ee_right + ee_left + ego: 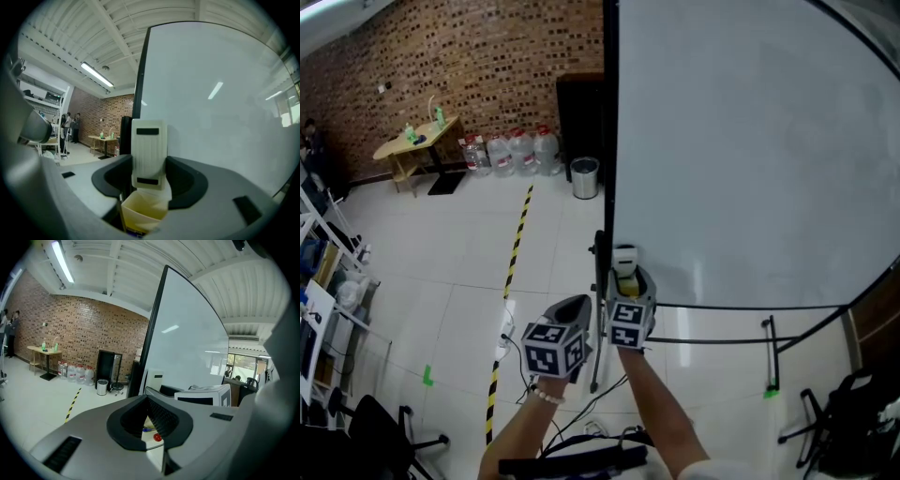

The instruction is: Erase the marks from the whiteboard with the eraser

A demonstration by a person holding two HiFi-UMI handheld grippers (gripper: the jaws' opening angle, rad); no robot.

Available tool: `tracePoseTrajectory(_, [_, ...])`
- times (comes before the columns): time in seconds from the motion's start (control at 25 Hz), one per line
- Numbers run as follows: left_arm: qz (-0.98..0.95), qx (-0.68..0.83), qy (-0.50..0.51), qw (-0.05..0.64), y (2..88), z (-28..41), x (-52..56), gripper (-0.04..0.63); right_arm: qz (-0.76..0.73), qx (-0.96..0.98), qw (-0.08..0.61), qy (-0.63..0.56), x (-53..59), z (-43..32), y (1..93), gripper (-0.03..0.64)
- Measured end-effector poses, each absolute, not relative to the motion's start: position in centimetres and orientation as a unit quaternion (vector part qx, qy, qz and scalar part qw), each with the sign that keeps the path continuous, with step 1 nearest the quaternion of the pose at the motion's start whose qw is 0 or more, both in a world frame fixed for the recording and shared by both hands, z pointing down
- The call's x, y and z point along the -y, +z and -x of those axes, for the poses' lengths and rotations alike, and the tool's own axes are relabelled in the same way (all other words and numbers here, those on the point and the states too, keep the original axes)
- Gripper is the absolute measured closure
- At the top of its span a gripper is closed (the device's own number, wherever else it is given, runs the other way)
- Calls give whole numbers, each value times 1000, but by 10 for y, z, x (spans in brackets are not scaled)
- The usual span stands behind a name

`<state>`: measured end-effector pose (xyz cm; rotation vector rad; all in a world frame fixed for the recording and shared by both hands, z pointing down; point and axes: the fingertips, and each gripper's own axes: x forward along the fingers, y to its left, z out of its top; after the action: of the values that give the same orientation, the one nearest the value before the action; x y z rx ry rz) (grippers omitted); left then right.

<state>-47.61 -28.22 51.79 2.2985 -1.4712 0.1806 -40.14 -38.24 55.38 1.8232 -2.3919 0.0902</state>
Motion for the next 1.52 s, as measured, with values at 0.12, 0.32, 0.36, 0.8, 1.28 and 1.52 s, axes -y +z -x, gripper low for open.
tracePoseTrajectory(0.12, [-823, 527, 67, 202, 519, 484, 287, 607, -609, 790, 62, 27, 387, 408, 555, 367])
tracePoseTrajectory(0.32, [-824, 521, 70, 208, 528, 483, 285, 607, -599, 795, 85, 36, 384, 413, 580, 365])
tracePoseTrajectory(0.36, [-825, 520, 70, 209, 529, 481, 285, 607, -598, 796, 89, 39, 384, 413, 585, 364])
tracePoseTrajectory(0.8, [-831, 509, 76, 211, 532, 458, 292, 607, -603, 792, 85, 37, 386, 386, 598, 362])
tracePoseTrajectory(1.28, [-840, 490, 84, 217, 539, 386, 292, 607, -629, 773, 72, 48, 382, 289, 606, 362])
tracePoseTrajectory(1.52, [-841, 486, 87, 223, 541, 338, 288, 607, -634, 768, 76, 50, 379, 236, 607, 363])
